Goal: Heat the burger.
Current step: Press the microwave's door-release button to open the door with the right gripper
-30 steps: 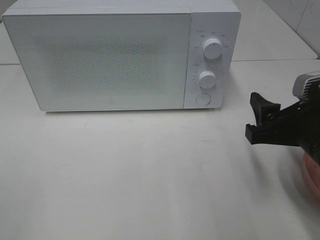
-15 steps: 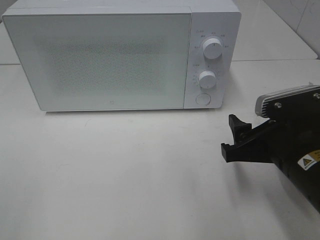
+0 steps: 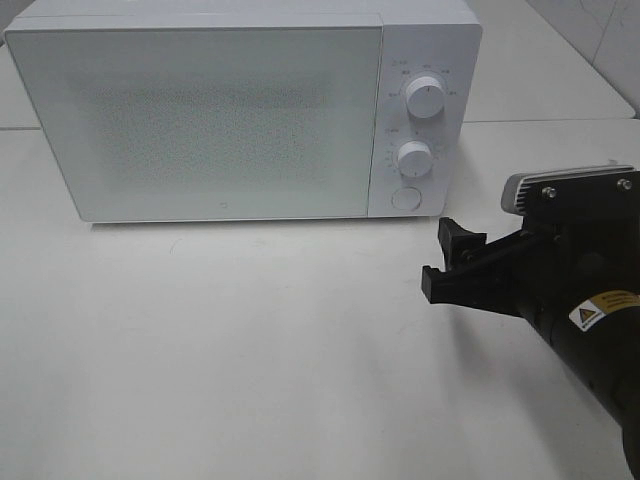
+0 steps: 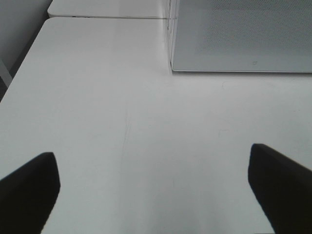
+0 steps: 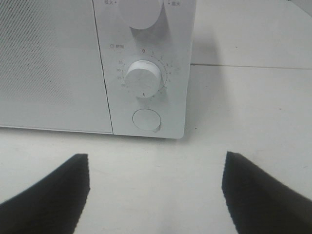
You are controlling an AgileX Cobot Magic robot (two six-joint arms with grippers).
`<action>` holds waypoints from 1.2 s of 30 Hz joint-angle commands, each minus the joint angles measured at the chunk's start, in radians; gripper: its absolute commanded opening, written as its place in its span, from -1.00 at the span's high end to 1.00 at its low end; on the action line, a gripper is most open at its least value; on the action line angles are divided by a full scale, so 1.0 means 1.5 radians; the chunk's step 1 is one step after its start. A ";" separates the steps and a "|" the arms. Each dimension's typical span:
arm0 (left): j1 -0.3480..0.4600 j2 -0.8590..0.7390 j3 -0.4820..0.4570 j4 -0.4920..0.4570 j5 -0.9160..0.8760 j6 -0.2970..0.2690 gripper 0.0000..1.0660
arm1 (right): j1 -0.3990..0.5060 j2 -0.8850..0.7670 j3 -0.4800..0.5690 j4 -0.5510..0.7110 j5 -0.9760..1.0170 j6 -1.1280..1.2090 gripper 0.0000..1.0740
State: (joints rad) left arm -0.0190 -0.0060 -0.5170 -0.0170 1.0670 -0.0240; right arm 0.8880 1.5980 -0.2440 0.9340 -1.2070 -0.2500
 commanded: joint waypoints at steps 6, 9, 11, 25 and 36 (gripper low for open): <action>0.002 -0.012 0.001 0.003 0.001 0.000 -0.83 | 0.001 0.000 -0.003 -0.001 -0.096 0.247 -0.40; 0.002 -0.012 0.001 0.003 0.001 0.000 -0.83 | 0.001 0.000 -0.003 -0.001 -0.087 0.317 -0.39; 0.002 -0.012 0.001 0.003 0.001 0.000 -0.83 | 0.001 0.000 -0.003 -0.001 -0.063 0.425 -0.37; 0.002 -0.012 0.001 0.003 0.001 0.000 -0.83 | 0.001 0.000 -0.003 -0.003 -0.034 0.872 -0.04; 0.002 -0.012 0.001 0.003 0.001 0.000 -0.83 | 0.001 0.000 -0.003 -0.003 -0.032 1.026 0.77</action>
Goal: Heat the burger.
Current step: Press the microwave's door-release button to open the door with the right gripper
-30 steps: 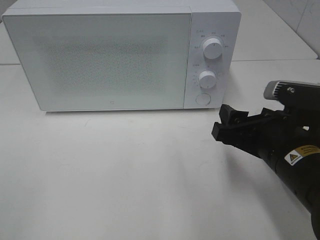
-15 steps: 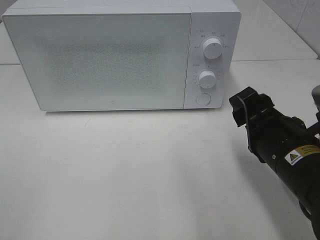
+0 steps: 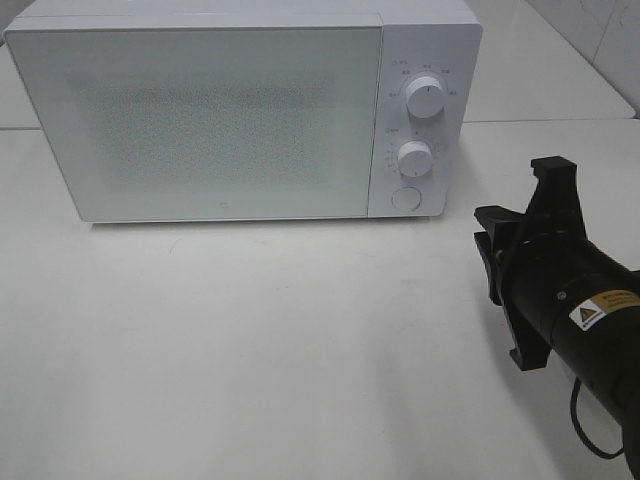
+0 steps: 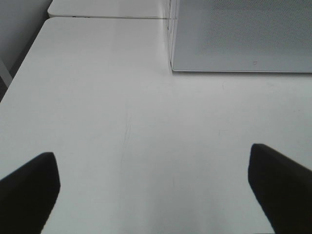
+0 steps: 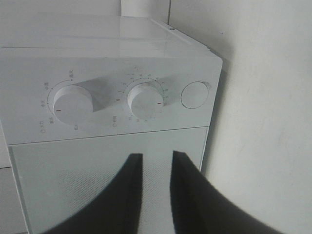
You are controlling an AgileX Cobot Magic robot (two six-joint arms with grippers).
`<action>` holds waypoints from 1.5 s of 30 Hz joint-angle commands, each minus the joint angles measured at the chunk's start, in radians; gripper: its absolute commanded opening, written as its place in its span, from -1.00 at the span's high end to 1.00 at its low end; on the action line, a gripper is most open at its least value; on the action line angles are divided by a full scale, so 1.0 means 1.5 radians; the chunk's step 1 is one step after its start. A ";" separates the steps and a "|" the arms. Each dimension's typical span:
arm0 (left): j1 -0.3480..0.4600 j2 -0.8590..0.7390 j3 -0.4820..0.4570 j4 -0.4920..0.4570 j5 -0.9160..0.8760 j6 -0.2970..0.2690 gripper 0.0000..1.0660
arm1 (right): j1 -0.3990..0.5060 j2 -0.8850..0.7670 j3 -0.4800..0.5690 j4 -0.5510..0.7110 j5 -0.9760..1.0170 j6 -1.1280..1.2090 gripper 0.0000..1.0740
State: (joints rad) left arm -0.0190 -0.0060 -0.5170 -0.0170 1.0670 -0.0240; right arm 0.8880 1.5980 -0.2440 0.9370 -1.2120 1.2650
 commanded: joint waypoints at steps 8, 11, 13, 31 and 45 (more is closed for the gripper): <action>0.002 -0.012 0.001 0.003 0.001 0.000 -0.83 | 0.001 0.000 -0.003 -0.022 -0.019 0.023 1.00; 0.002 -0.012 0.001 0.003 0.001 0.000 -0.83 | 0.001 0.000 -0.003 -0.022 -0.005 0.022 1.00; 0.002 -0.012 0.001 0.003 0.001 0.000 -0.83 | 0.001 0.000 -0.003 -0.022 0.001 0.022 1.00; 0.002 -0.012 0.001 0.003 0.001 0.000 -0.83 | -0.003 0.015 -0.029 0.065 0.019 -0.044 1.00; 0.002 -0.012 0.001 0.003 0.001 0.000 -0.83 | -0.003 0.141 -0.112 0.063 0.017 -0.023 1.00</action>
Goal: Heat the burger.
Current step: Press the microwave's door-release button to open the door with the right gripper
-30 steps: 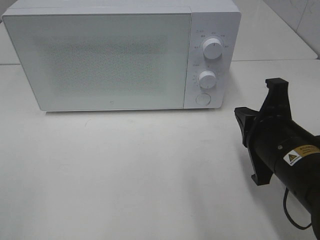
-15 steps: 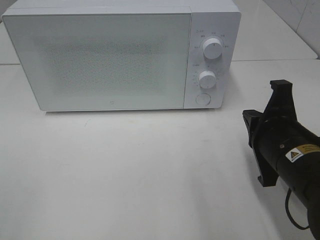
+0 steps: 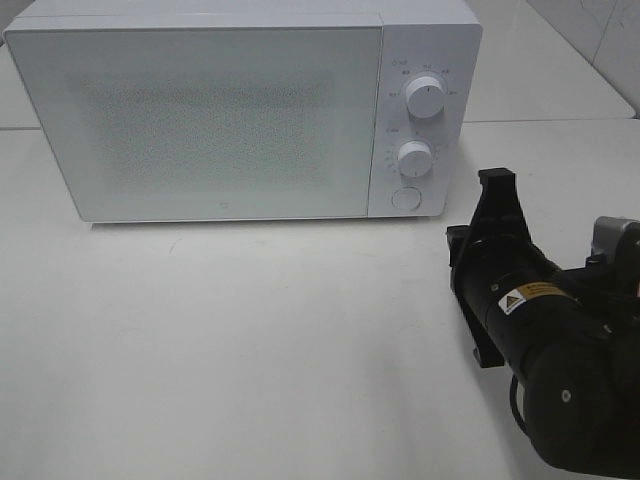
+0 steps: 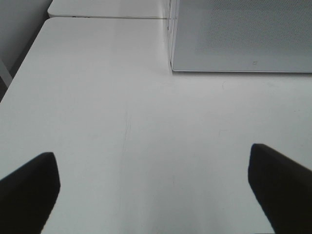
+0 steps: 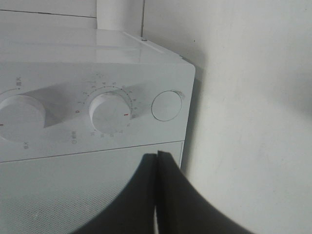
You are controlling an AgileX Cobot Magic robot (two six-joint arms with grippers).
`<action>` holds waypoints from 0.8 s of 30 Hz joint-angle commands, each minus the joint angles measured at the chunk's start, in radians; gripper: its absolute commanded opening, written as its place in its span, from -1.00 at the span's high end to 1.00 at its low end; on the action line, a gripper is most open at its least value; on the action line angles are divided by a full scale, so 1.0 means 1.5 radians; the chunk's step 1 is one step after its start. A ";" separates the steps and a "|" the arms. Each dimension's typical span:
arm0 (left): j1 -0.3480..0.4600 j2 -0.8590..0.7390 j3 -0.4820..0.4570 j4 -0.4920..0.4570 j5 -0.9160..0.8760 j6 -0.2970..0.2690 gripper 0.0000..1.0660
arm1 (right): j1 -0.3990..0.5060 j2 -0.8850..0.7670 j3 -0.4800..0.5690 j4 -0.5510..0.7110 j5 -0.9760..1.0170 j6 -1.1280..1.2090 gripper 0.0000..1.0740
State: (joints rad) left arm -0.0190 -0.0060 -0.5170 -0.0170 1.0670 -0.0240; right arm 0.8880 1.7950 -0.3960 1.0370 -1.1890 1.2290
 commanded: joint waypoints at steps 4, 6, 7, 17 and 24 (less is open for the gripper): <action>0.002 -0.012 0.001 0.003 0.001 0.000 -0.83 | -0.018 0.045 -0.037 -0.010 0.005 0.003 1.00; 0.002 -0.012 0.001 0.003 0.001 0.000 -0.83 | -0.029 0.058 -0.051 -0.024 0.008 0.003 1.00; 0.002 -0.012 0.001 0.003 0.001 0.000 -0.83 | -0.035 0.065 -0.059 -0.032 0.009 0.003 1.00; 0.002 -0.012 0.001 0.003 0.001 0.000 -0.83 | -0.077 0.111 -0.135 -0.064 0.074 0.003 1.00; 0.002 -0.012 0.001 0.003 0.001 0.000 -0.83 | -0.097 0.152 -0.199 -0.072 0.079 -0.002 1.00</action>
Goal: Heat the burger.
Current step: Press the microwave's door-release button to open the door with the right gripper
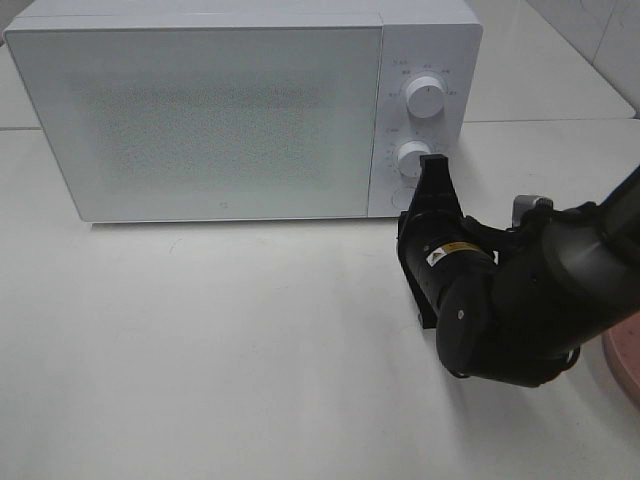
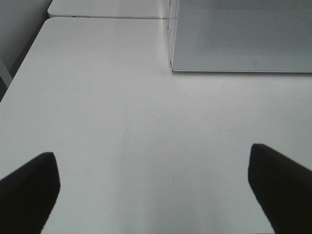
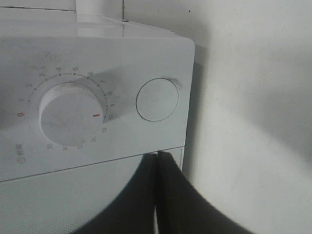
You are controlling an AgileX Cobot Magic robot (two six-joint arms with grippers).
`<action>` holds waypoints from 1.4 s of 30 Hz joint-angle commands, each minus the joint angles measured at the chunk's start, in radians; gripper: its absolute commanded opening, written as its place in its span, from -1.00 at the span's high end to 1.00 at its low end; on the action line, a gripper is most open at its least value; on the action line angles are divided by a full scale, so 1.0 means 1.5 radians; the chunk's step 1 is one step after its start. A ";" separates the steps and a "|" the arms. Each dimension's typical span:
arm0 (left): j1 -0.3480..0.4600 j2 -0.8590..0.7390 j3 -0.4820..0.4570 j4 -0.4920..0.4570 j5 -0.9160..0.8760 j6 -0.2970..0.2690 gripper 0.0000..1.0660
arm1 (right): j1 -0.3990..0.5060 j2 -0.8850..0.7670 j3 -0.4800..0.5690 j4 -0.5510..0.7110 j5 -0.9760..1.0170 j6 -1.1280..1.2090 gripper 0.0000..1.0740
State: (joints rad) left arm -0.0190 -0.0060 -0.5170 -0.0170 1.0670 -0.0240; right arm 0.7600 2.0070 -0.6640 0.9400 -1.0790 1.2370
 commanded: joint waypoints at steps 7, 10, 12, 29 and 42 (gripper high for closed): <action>0.002 -0.012 0.001 0.003 0.001 0.000 -0.83 | -0.033 0.037 -0.057 -0.005 0.022 -0.009 1.00; 0.002 -0.012 0.001 0.003 0.001 0.000 -0.83 | -0.041 0.044 -0.075 -0.011 0.024 -0.015 1.00; 0.002 -0.012 0.001 0.003 0.001 0.000 -0.83 | -0.042 0.051 -0.087 -0.009 0.023 -0.029 1.00; 0.002 -0.012 0.001 0.003 0.001 0.000 -0.83 | -0.072 0.099 -0.147 -0.005 0.047 -0.042 1.00; 0.002 -0.012 0.001 0.003 0.001 0.000 -0.83 | -0.088 0.123 -0.186 0.000 0.055 -0.047 1.00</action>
State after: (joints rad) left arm -0.0190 -0.0060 -0.5170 -0.0160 1.0670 -0.0240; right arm 0.6350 2.1880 -0.9230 0.9540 -0.9800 1.1830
